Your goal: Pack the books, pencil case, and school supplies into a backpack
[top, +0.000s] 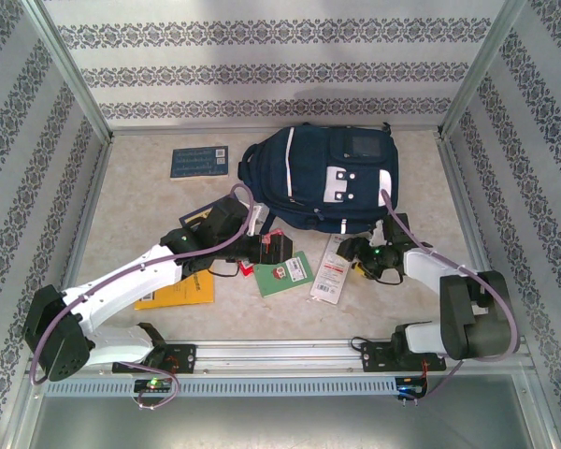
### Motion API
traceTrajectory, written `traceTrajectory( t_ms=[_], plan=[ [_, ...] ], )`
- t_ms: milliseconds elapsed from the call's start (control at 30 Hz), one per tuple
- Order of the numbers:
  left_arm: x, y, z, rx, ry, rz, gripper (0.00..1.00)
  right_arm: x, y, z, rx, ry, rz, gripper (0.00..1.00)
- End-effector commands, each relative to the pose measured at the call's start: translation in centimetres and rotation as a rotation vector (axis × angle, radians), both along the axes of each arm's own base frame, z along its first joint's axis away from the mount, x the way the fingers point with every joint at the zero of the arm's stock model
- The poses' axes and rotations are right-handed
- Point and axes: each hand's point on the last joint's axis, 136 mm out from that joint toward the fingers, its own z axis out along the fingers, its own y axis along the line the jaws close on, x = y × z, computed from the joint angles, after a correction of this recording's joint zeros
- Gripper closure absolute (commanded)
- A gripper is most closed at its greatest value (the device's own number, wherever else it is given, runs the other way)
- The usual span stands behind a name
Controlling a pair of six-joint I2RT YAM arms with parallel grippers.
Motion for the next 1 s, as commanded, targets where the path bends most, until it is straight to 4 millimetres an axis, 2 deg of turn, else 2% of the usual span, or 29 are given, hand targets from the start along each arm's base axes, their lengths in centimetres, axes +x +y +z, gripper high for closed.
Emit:
traceTrajectory(
  t_ms=[0, 100, 233, 600, 767, 967],
  plan=[
    [-0.3, -0.2, -0.6, 0.014, -0.007, -0.027, 0.0, 1.0, 1.9, 0.3, 0.134, -0.03, -0.006, 0.35],
    [-0.4, -0.2, -0.7, 0.017, -0.006, -0.026, 0.0, 1.6, 2.5, 0.7, 0.184, -0.055, -0.019, 0.41],
    [-0.4, -0.1, -0.9, 0.02, -0.004, -0.028, 0.0, 1.6, 2.9, 1.3, 0.192, -0.087, -0.002, 0.53],
    [-0.2, -0.3, -1.2, 0.02, -0.003, -0.024, 0.0, 1.2, 4.1, 0.3, 0.156, -0.07, 0.061, 0.82],
    [-0.2, -0.1, -1.5, 0.026, 0.001, -0.019, 0.0, 1.2, 4.7, 0.5, 0.153, -0.076, 0.075, 1.0],
    [0.0, 0.6, -1.3, 0.056, -0.014, 0.004, 0.0, 1.2, 4.3, 1.2, 0.125, -0.098, 0.066, 1.0]
  ],
)
